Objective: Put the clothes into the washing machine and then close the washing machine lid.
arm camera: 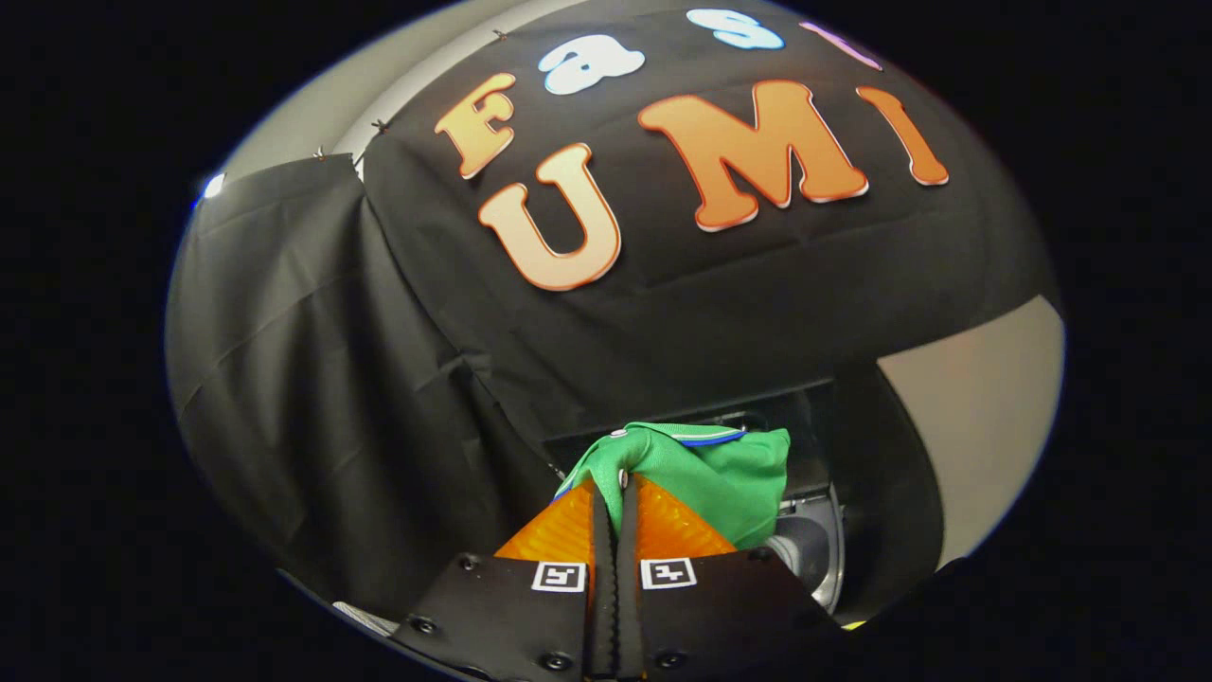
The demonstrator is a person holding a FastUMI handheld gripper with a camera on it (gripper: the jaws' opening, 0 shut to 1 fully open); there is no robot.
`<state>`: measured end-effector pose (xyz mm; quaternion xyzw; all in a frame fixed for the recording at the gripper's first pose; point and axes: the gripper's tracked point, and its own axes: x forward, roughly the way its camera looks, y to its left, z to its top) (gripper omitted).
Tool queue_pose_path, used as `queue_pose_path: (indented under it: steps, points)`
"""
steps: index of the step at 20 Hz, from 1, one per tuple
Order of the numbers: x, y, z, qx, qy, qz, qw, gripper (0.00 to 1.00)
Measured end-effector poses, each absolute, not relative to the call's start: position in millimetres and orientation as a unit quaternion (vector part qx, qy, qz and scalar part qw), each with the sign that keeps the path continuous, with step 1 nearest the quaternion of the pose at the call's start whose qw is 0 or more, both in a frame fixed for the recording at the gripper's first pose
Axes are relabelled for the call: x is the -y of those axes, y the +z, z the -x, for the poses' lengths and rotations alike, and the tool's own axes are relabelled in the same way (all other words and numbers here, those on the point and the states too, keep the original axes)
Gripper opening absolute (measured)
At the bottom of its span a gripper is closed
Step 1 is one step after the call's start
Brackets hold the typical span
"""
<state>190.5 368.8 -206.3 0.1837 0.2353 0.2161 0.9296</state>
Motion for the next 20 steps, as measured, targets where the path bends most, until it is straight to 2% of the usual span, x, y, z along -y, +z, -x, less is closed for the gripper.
queue_pose_path:
  steps: [12,20]
  points:
    - [-410.2,-430.7,-228.7,-0.379,0.151,-0.207,0.889,0.08]
    - [-422.0,-498.5,-221.2,-0.470,0.097,-0.172,0.861,0.08]
